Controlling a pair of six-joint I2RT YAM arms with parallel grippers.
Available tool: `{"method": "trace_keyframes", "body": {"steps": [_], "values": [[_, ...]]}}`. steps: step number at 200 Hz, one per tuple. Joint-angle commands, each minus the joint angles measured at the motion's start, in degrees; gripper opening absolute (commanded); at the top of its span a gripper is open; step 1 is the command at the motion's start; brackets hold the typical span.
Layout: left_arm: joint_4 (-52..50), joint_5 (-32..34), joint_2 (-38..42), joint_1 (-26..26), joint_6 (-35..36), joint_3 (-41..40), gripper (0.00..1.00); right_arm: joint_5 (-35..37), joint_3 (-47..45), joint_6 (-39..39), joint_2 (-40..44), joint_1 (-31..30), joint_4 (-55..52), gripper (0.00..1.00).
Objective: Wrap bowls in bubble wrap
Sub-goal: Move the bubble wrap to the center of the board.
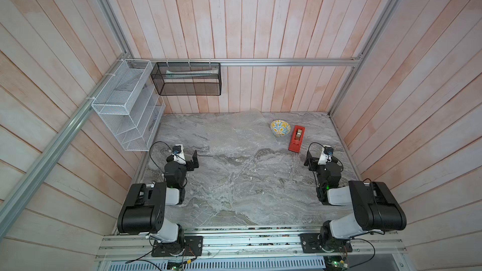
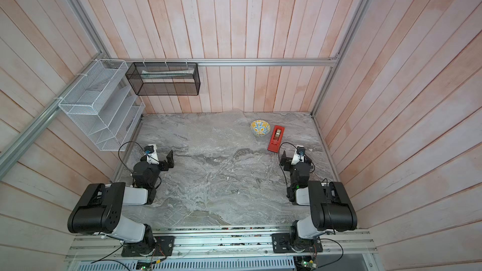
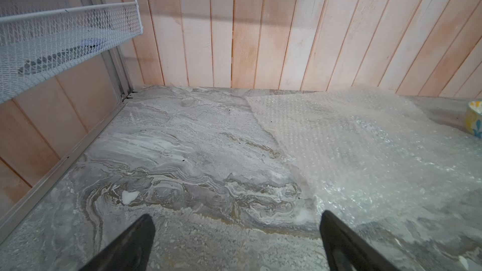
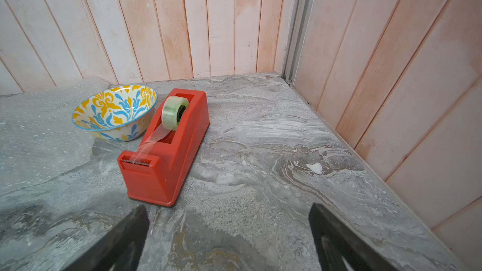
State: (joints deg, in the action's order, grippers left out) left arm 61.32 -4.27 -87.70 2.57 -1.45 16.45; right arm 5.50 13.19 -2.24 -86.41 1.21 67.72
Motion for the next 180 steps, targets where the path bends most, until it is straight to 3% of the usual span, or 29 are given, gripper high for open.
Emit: {"method": "trace_keyframes", "body": {"steps": [1, 162, 180], "values": [[0.9, -1.0, -0.5, -0.2, 0.8, 0.7, 1.0, 0.6, 1.0, 0.4, -0.6, 0.0, 0.8, 0.98], [1.9, -0.7, -0.3, -0.6, 1.3, 0.5, 1.0, 0.5, 0.9, 0.5, -0.5, 0.0, 0.9, 0.98], [-6.8, 1.4, 2.8, -1.8, 1.9, 3.6, 1.0, 0.5, 0.6, 0.3, -0.1, -0.1, 2.4, 0.98]]}}
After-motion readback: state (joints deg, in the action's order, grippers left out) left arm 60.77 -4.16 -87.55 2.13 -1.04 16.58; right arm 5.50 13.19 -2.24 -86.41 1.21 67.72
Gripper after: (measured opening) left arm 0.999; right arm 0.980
